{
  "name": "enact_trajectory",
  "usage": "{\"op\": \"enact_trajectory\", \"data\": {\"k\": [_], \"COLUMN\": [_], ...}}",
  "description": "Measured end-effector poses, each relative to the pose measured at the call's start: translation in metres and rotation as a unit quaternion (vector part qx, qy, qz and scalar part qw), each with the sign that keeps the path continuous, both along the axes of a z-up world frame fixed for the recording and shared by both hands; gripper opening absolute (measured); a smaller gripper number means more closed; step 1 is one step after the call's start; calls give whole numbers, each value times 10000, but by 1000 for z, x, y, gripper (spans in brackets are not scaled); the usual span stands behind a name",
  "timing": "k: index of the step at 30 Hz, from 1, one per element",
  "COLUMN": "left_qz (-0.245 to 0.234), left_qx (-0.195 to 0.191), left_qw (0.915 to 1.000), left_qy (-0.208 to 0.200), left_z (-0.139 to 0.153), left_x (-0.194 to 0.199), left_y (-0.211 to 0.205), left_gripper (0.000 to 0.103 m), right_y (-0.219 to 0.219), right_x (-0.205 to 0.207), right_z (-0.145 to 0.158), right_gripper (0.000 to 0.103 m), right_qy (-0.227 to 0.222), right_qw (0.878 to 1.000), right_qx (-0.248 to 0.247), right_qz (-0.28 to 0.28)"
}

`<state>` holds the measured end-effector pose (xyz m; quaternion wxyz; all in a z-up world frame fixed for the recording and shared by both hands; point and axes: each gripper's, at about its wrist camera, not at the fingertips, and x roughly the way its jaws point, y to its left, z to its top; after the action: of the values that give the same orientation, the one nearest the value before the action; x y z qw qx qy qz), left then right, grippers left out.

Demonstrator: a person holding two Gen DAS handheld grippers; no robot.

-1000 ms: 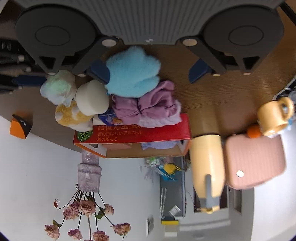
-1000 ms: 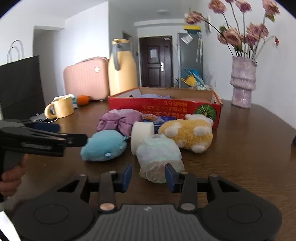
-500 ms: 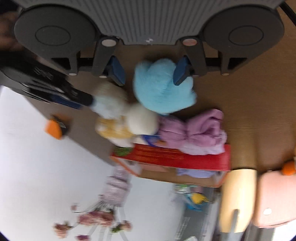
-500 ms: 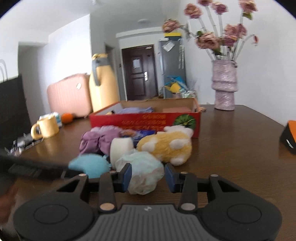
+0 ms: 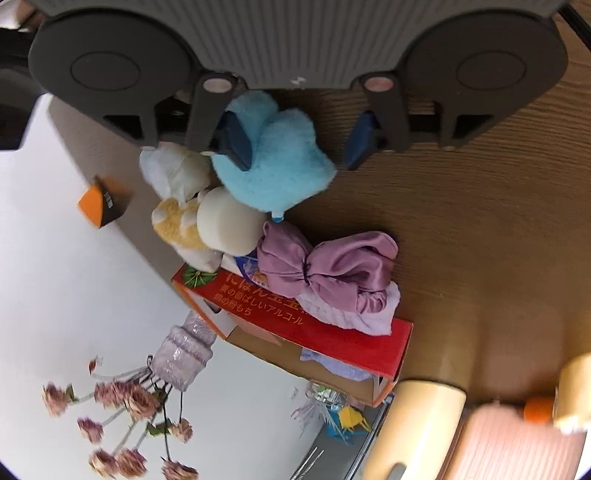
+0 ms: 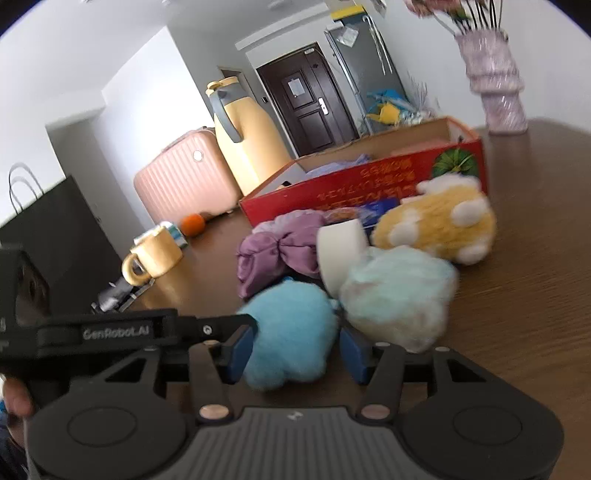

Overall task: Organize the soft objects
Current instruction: 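Reach the left tool to the blue plush and grasp it, then carry the blue plush with the left tool into the red box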

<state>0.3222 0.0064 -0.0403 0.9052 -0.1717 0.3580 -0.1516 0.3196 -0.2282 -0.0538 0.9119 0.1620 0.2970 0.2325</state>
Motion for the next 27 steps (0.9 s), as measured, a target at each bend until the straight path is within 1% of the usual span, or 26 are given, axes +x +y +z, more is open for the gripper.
{"op": "enact_trajectory", "data": {"k": [1, 2, 4, 5, 6, 11, 15, 19, 23, 27], "left_qz": [-10, -3, -41, -77, -59, -173, -241, -274, -313, -337], "left_qx": [-144, -254, -505, -675, -738, -624, -520, -393, -306, -304], "left_qw": [9999, 9996, 9984, 9971, 9965, 9975, 9982, 9989, 9986, 9975], "left_qy": [41, 89, 266, 332, 385, 278, 198, 0, -286, -533], "left_z": [-1, -2, -8, -10, -12, -10, -6, 7, 24, 40], "left_x": [3, 5, 11, 14, 15, 0, -20, -39, -48, -41], "left_y": [3, 6, 9, 10, 11, 9, 7, 2, -1, -4], "left_gripper": [35, 29, 27, 26, 26, 25, 25, 25, 25, 25], "right_y": [2, 4, 1, 0, 0, 5, 2, -4, -9, -13], "right_x": [6, 11, 16, 19, 18, -3, -24, -38, -44, -32], "right_z": [-2, -4, -10, -12, -12, -6, -3, 8, 24, 38], "right_gripper": [51, 51, 34, 34, 33, 31, 30, 30, 30, 30], "right_qy": [115, 176, 326, 399, 395, 251, 168, -25, -232, -448], "right_qw": [9999, 9998, 9991, 9984, 9984, 9995, 9996, 9995, 9990, 9981], "right_qx": [20, 27, 249, 396, 397, 202, 237, 298, 372, 400], "right_qz": [-72, -97, -102, -84, -84, 55, 74, 91, 120, 134]}}
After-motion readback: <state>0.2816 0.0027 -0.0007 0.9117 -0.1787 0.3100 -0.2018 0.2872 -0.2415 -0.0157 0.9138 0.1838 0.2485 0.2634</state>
